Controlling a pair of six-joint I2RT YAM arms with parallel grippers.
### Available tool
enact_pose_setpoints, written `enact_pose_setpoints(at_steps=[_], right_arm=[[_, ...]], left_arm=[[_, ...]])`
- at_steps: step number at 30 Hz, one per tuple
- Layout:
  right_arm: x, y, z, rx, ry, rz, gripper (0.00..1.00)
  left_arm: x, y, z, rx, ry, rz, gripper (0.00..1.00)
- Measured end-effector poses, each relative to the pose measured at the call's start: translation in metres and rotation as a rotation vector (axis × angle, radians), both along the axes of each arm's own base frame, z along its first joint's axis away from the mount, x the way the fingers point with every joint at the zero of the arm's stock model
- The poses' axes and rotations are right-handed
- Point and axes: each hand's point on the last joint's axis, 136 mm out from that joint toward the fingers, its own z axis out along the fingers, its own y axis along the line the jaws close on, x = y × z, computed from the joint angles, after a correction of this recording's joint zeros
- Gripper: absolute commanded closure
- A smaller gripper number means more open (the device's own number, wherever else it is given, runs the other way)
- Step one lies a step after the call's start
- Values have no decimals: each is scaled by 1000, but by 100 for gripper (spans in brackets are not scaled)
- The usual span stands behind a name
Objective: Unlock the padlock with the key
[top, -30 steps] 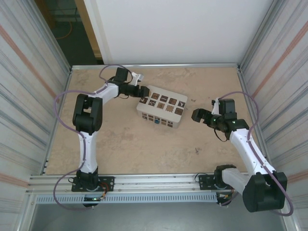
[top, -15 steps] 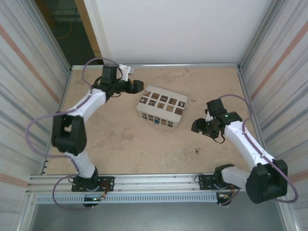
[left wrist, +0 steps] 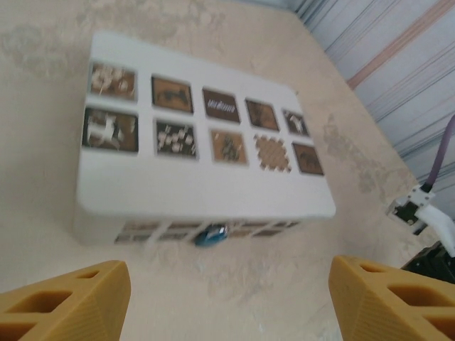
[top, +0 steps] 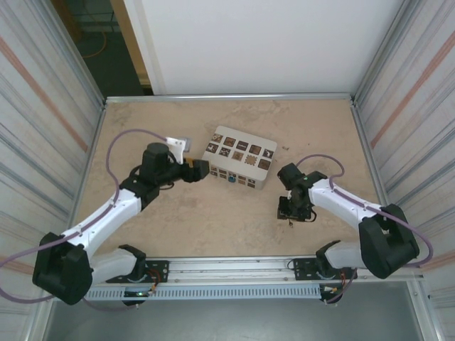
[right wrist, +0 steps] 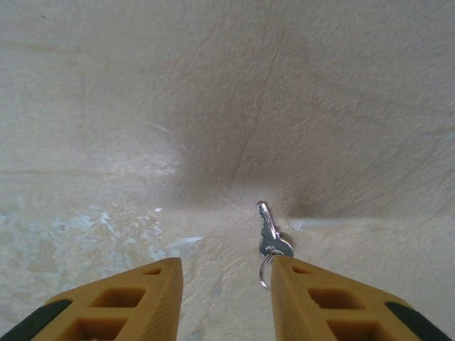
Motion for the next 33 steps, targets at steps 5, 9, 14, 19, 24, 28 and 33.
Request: enact_pose_setpoints(at_steps=[5, 9, 14, 19, 24, 28, 33], right_arm=[[-3, -8, -11, -66, 26, 0, 71], [-5, -13, -15, -98, 34, -3, 73], [-7, -15, -18, -106, 42, 0, 74], [-8, -14, -18, -106, 42, 4, 75], [-8, -14, -18, -107, 42, 4, 76], [-9, -15, -21, -115, 58, 5, 80], [-10, -15, -21, -122, 72, 6, 89]], left_arm=[[-10, 12, -15, 4, 20, 79, 25], [-7, 17, -14, 4, 11, 120, 25], [-4, 19, -14, 11, 8, 134, 25], [-4, 20, -17, 17, 13, 139, 25], [-3, 20, -17, 18, 13, 139, 25], [-3, 20, -17, 18, 13, 139, 25], [-3, 20, -16, 18, 12, 139, 25]])
